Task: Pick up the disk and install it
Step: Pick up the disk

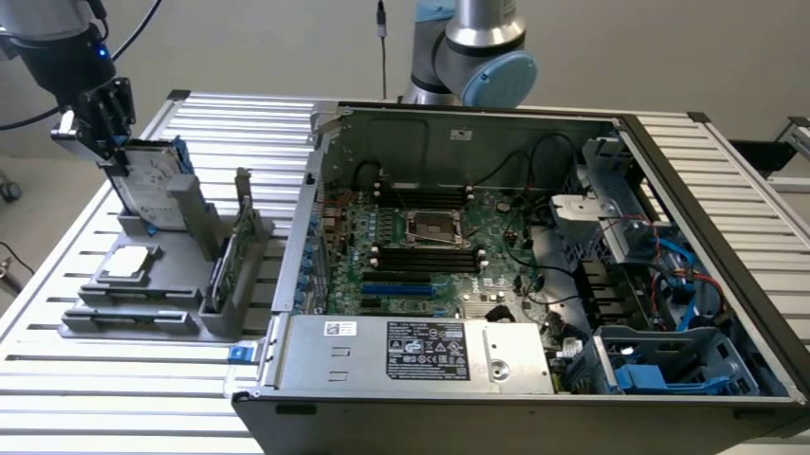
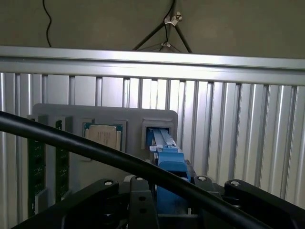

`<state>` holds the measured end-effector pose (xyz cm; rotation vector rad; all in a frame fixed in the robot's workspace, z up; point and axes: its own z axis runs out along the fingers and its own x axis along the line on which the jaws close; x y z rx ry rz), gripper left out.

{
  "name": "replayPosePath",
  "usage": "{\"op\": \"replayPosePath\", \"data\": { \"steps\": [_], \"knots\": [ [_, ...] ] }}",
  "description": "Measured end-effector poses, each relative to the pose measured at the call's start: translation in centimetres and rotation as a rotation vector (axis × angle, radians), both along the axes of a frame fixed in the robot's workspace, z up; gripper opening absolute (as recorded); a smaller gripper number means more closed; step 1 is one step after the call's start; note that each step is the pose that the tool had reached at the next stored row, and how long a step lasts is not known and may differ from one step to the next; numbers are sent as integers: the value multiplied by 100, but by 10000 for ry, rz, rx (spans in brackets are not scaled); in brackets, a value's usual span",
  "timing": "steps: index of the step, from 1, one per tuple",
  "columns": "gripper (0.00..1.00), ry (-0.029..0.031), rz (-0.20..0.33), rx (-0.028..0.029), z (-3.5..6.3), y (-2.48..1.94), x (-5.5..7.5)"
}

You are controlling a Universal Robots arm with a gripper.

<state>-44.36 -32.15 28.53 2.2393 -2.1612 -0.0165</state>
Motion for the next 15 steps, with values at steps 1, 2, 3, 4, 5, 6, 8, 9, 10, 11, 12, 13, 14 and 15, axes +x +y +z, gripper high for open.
{"op": "replayPosePath", "data": {
  "steps": [1, 2, 3, 4, 5, 6, 8, 9, 10, 11, 12, 13, 14, 15],
  "knots": [
    [35, 1, 0, 2, 0, 0, 0],
    [34, 1, 0, 2, 0, 0, 0],
    [33, 0, 0, 2, 0, 0, 0],
    [33, 0, 0, 1, 0, 0, 0],
    [33, 0, 0, 2, 0, 0, 0],
    [33, 0, 0, 1, 0, 0, 0],
    [33, 0, 0, 1, 0, 0, 0],
    [33, 0, 0, 2, 0, 0, 0],
    [33, 1, 0, 1, 0, 0, 0],
    [33, 0, 0, 1, 0, 0, 0],
    [33, 0, 0, 1, 0, 0, 0],
    [33, 0, 0, 1, 0, 0, 0],
    [33, 0, 0, 1, 0, 0, 0],
    [33, 1, 0, 1, 0, 0, 0]
  ]
}}
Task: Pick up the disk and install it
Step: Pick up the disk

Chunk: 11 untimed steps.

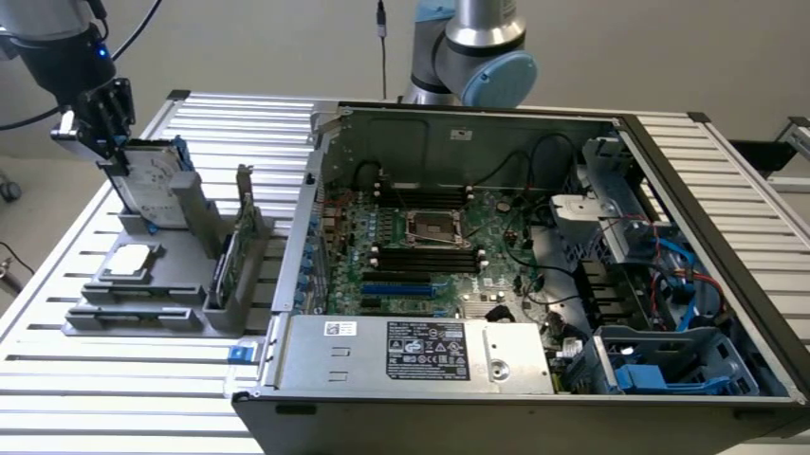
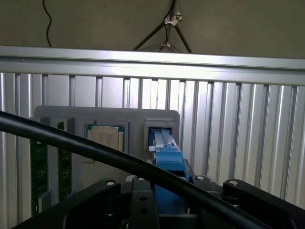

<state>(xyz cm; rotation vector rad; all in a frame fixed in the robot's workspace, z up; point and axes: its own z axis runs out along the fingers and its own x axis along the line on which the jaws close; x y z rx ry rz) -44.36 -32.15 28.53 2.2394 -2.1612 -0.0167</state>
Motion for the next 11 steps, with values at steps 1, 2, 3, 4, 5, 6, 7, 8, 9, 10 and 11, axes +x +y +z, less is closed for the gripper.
{"op": "replayPosePath", "data": {
  "steps": [1, 2, 3, 4, 5, 6, 7, 8, 9, 10, 11],
  "knots": [
    [33, 0, 0, 0, 0, 0, 0],
    [33, -1, 0, 0, 0, 0, 0],
    [33, 0, 0, 0, 0, 0, 0],
    [33, 0, 0, 0, 0, 0, 0],
    [33, 0, 0, 0, 0, 0, 0],
    [33, -2, 0, 1, 0, 0, 0],
    [33, -2, 0, 1, 3, 0, 0],
    [33, -1, 0, 1, 13, 0, 0],
    [33, 0, 0, 1, 30, 0, 0],
    [33, -2, 0, 1, 56, 0, 0],
    [33, -1, 0, 1, 89, 0, 0]
  ]
}}
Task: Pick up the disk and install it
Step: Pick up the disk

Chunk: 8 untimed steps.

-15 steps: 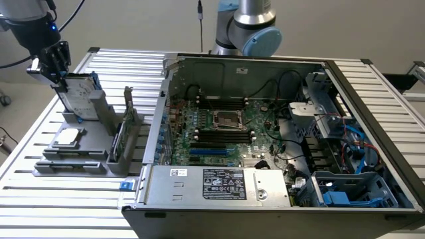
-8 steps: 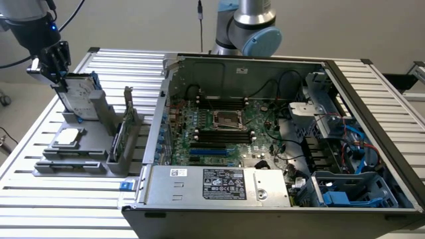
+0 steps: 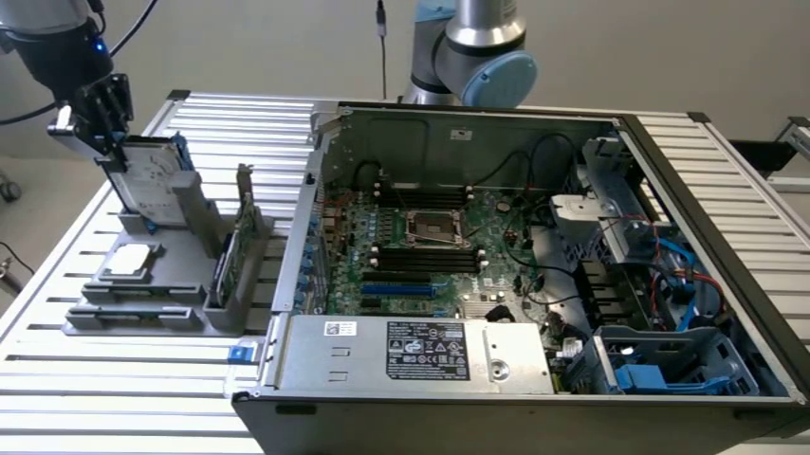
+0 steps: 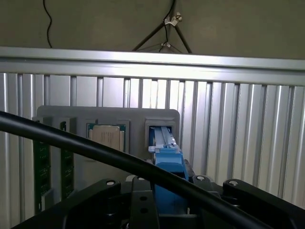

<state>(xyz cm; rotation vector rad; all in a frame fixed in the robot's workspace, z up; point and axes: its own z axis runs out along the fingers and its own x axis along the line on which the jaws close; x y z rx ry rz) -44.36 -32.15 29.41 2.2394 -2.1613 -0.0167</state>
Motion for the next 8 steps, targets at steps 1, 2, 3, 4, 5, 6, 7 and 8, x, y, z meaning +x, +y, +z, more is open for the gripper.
{"op": "replayPosePath", "data": {
  "steps": [1, 2, 3, 4, 5, 6, 7, 8],
  "knots": [
    [33, 1, 0, 0, 30, 0, 0],
    [33, 1, 0, 0, 55, 0, 0],
    [33, 1, 0, 0, 78, 0, 0],
    [33, 1, 0, 0, 101, 0, 0],
    [33, 0, 1, 0, 118, 0, 0],
    [33, -1, 1, 0, 132, 0, 0],
    [33, 0, 1, -1, 150, 0, 0],
    [33, 0, 1, 0, 172, 0, 0]
  ]
}}
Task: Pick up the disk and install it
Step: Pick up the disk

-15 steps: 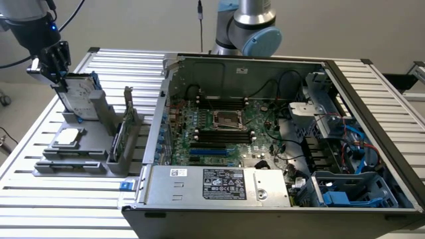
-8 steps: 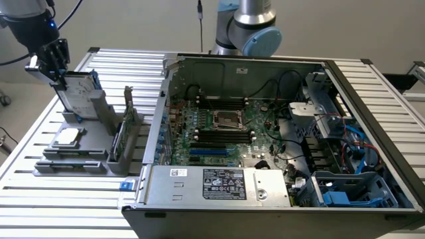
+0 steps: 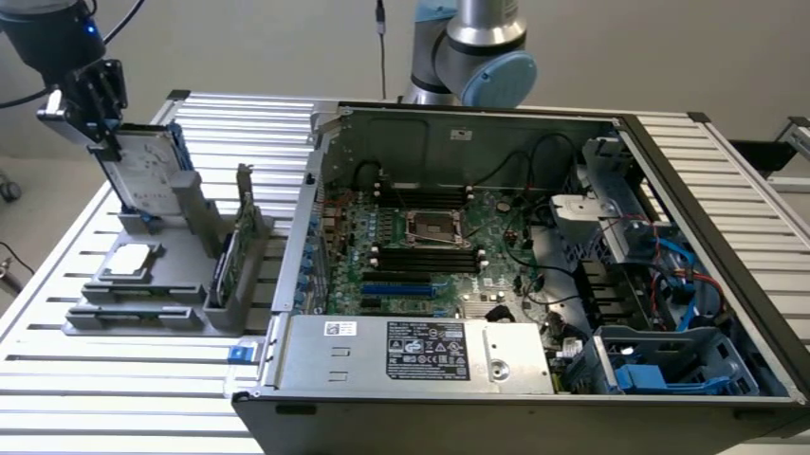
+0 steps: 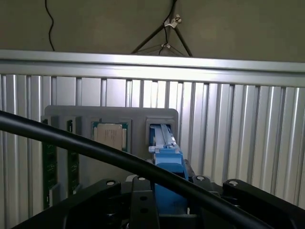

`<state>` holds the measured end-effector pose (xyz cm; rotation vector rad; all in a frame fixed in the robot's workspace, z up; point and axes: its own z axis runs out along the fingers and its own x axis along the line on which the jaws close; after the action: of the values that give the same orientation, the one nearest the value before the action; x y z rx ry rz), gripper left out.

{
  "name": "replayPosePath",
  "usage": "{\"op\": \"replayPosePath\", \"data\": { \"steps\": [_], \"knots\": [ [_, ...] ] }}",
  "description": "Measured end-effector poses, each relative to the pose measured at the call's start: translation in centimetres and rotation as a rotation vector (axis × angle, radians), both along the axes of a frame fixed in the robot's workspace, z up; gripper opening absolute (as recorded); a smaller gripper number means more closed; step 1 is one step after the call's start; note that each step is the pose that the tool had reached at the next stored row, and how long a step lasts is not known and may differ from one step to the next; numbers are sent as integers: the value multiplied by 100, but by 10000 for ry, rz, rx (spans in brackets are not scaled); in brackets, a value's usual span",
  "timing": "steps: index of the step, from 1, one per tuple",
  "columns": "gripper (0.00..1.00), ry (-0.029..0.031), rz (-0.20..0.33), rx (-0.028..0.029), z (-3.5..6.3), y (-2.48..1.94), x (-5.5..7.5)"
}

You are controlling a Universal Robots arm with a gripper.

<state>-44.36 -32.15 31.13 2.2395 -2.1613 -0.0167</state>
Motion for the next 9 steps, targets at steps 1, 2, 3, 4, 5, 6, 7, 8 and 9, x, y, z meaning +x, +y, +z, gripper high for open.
{"op": "replayPosePath", "data": {
  "steps": [1, 2, 3, 4, 5, 6, 7, 8, 9],
  "knots": [
    [33, 0, 0, 0, 24, 0, 0],
    [33, -1, 0, 0, 48, 0, 0],
    [33, -1, -1, 0, 73, 0, 0],
    [33, 0, -1, 0, 98, 0, 0],
    [33, 0, 0, 0, 122, 0, 0],
    [33, -1, 0, 0, 146, 0, 0],
    [33, -1, 0, 0, 171, 0, 0],
    [33, -2, -1, 0, 196, 0, 0],
    [33, -1, -1, 0, 220, 0, 0]
  ]
}}
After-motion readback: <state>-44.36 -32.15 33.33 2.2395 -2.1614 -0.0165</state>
